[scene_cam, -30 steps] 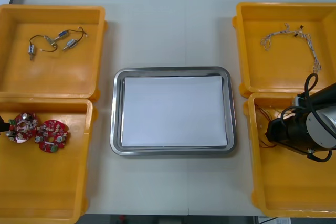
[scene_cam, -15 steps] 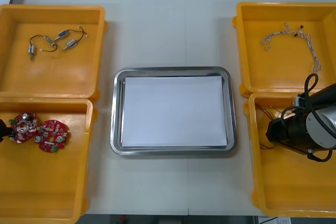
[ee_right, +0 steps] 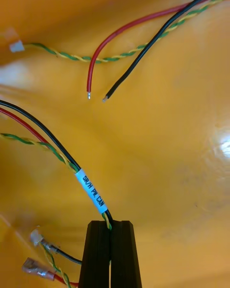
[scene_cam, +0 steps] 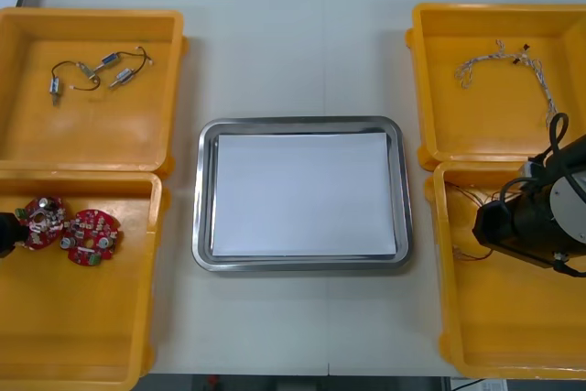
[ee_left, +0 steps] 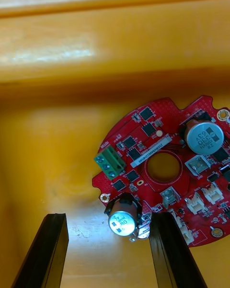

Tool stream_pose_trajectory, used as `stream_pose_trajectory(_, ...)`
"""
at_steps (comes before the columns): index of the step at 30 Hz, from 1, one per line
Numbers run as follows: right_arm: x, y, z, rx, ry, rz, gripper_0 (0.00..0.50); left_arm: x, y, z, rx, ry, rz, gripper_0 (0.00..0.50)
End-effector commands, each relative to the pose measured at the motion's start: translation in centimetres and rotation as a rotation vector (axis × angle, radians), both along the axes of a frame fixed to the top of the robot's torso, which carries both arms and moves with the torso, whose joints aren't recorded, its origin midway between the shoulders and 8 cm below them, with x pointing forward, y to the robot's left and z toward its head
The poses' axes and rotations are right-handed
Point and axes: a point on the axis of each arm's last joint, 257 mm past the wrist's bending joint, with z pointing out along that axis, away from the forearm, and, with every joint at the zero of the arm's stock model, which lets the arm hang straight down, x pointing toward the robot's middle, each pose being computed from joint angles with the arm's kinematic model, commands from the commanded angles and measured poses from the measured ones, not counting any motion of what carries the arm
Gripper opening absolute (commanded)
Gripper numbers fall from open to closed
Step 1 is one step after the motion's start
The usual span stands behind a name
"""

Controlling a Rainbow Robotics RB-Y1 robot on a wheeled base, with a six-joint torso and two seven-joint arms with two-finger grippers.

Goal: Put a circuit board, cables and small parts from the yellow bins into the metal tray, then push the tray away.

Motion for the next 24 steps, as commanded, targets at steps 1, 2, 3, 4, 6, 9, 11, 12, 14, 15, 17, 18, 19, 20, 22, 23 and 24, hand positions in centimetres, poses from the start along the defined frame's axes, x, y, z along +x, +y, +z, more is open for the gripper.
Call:
stream_pose_trajectory(1,1.1,-1.1,4.2,-0.033,-0.072,0.045,0.000,0.1,-1.2,-0.7,0.032,-0.008,-0.072,0.500)
stream_pose_trajectory(2,0.9,-1.3,4.6,-0.038,-0.071,0.046,0.000,0.1,-1.2,-0.6,0.036,-0.009,-0.073,0.500)
stream_pose_trajectory(3,0.9,-1.4,4.8,-0.040,-0.071,0.049,0.000,0.1,-1.1,-0.7,0.037,-0.008,-0.072,0.493)
stream_pose_trajectory(4,0.7,-1.8,5.3,-0.047,-0.071,0.050,0.000,0.1,-1.1,-0.6,0.039,-0.009,-0.072,0.474)
stream_pose_trajectory(6,0.3,-2.0,5.9,-0.044,-0.069,0.059,0.000,0.1,-1.1,-0.6,0.040,-0.008,-0.072,0.428)
stream_pose_trajectory(9,-0.3,-2.8,6.7,-0.041,-0.060,0.106,0.000,0.1,-1.0,-0.7,0.044,-0.007,-0.069,0.298)
stream_pose_trajectory(11,-0.8,-3.6,7.2,-0.042,-0.053,0.141,0.000,0.1,-1.0,-0.6,0.045,-0.008,-0.070,0.197)
stream_pose_trajectory(12,-0.9,-3.8,7.3,-0.042,-0.051,0.148,0.000,0.1,-1.0,-0.6,0.045,-0.008,-0.070,0.168)
stream_pose_trajectory(14,-1.0,-4.6,7.8,-0.050,-0.064,0.174,0.000,0.1,-1.0,-0.6,0.041,-0.008,-0.069,0.074)
stream_pose_trajectory(15,-1.0,-4.8,7.8,-0.053,-0.065,0.180,0.000,0.0,-1.0,-0.7,0.041,-0.005,-0.068,0.055)
stream_pose_trajectory(17,-1.2,-5.5,8.0,-0.070,-0.068,0.205,0.000,0.1,-1.0,-0.6,0.041,-0.008,-0.069,0.000)
stream_pose_trajectory(18,-1.5,-5.8,7.9,-0.078,-0.065,0.214,0.000,0.1,-1.1,-0.6,0.040,-0.008,-0.069,0.000)
stream_pose_trajectory(19,-1.6,-6.1,7.8,-0.084,-0.063,0.218,0.000,0.1,-1.1,-0.6,0.038,-0.008,-0.070,0.000)
stream_pose_trajectory(20,-1.8,-6.4,7.7,-0.093,-0.058,0.228,0.000,0.1,-1.1,-0.6,0.039,-0.009,-0.068,0.000)
stream_pose_trajectory(22,-2.1,-6.9,7.5,-0.107,-0.047,0.242,0.000,0.0,-1.1,-0.6,0.038,-0.007,-0.070,0.000)
stream_pose_trajectory(23,-2.4,-7.2,7.2,-0.118,-0.039,0.250,0.000,-0.1,-1.0,-0.8,0.039,-0.004,-0.070,0.000)
stream_pose_trajectory(24,-2.7,-7.5,7.0,-0.127,-0.029,0.258,0.000,-0.2,-0.9,-0.8,0.038,-0.002,-0.068,0.000)
